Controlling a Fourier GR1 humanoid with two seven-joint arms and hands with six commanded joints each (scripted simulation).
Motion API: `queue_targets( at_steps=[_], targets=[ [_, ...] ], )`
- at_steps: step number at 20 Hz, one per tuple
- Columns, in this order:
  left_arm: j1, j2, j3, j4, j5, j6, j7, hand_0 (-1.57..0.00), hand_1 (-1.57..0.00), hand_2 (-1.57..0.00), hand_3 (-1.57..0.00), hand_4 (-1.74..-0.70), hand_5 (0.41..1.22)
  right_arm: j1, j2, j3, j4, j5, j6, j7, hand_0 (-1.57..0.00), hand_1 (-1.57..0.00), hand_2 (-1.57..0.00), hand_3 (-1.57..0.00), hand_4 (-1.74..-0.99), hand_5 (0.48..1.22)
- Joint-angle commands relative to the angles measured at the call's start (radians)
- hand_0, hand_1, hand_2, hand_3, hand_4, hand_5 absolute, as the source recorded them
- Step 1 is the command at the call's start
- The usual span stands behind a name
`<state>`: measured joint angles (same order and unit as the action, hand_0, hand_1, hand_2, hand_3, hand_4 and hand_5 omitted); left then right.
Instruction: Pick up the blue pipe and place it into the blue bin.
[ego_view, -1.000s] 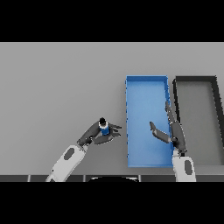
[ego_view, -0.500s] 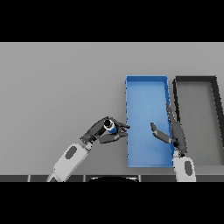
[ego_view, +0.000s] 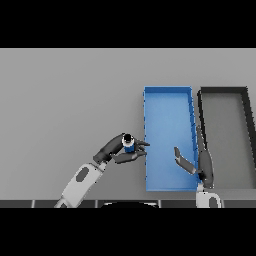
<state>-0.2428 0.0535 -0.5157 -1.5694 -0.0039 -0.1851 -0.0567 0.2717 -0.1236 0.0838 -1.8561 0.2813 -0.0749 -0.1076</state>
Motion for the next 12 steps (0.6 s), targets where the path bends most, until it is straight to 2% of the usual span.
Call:
queue_targets(
  at_steps=[1, 2, 3, 4, 5, 6, 8, 11, 12],
  targets=[
    [-0.004, -0.006, 0.003, 0.011, -0.006, -0.001, 0.0, -1.57, -1.57, -1.57, -1.57, -1.47, 1.22, 0.015, 0.003, 0.006, -0.015, 0.013, -0.006, 0.012, 0.0, 0.0, 0.0, 0.0, -1.184, 0.642],
    [-0.005, -0.013, 0.005, 0.007, -0.004, -0.01, -0.005, -1.57, -1.57, -1.57, -1.57, -1.47, 1.22, 0.015, 0.005, 0.009, -0.034, 0.005, 0.0, 0.011, 0.0, 0.0, -0.02, 0.0, -1.187, 0.642],
    [-0.001, -0.013, 0.006, 0.004, -0.009, -0.014, -0.01, -1.57, -1.57, -1.57, -1.57, -1.47, 1.221, 0.02, -0.001, -0.003, -0.058, -0.069, 0.041, -0.032, 0.0, 0.0, -0.04, 0.0, -1.195, 0.648],
    [-0.002, -0.018, 0.007, 0.006, -0.015, -0.018, -0.008, -1.57, -1.57, -1.57, -1.57, -1.47, 1.221, 0.004, 0.001, -0.002, -0.082, -0.149, 0.092, -0.026, 0.0, -0.01, -0.07, 0.0, -1.198, 0.641],
    [0.002, -0.015, 0.013, 0.006, -0.013, -0.029, -0.012, -1.57, -1.57, -1.57, -1.57, -1.47, 1.221, -0.005, -0.022, -0.004, -0.113, -0.233, 0.158, 0.005, 0.0, -0.02, -0.09, 0.0, -1.202, 0.624],
    [0.011, -0.016, 0.013, -0.01, -0.008, -0.038, -0.014, -1.57, -1.57, -1.57, -1.57, -1.47, 1.221, -0.015, -0.052, -0.006, -0.151, -0.29, 0.2, 0.059, 0.0, -0.03, -0.11, 0.0, -1.209, 0.609],
    [0.003, -0.028, 0.017, -0.005, -0.015, -0.047, 0.002, -1.57, -1.57, -1.57, -1.57, -1.47, 1.221, -0.085, -0.107, 0.004, -0.202, -0.396, 0.274, 0.15, 0.0, -0.02, -0.12, 0.0, -1.224, 0.6],
    [0.01, -0.031, 0.03, -0.012, -0.02, -0.059, 0.013, -1.57, -1.57, -1.57, -1.57, -1.47, 1.221, -0.192, -0.181, 0.023, -0.236, -0.504, 0.346, 0.293, 0.0, -0.01, -0.11, 0.0, -1.247, 0.568],
    [0.015, -0.027, 0.036, -0.029, -0.015, -0.065, 0.024, -1.57, -1.57, -1.57, -1.57, -1.47, 1.221, -0.21, -0.18, 0.052, -0.239, -0.502, 0.358, 0.317, 0.0, -0.01, -0.1, 0.0, -1.255, 0.56]
  ],
)
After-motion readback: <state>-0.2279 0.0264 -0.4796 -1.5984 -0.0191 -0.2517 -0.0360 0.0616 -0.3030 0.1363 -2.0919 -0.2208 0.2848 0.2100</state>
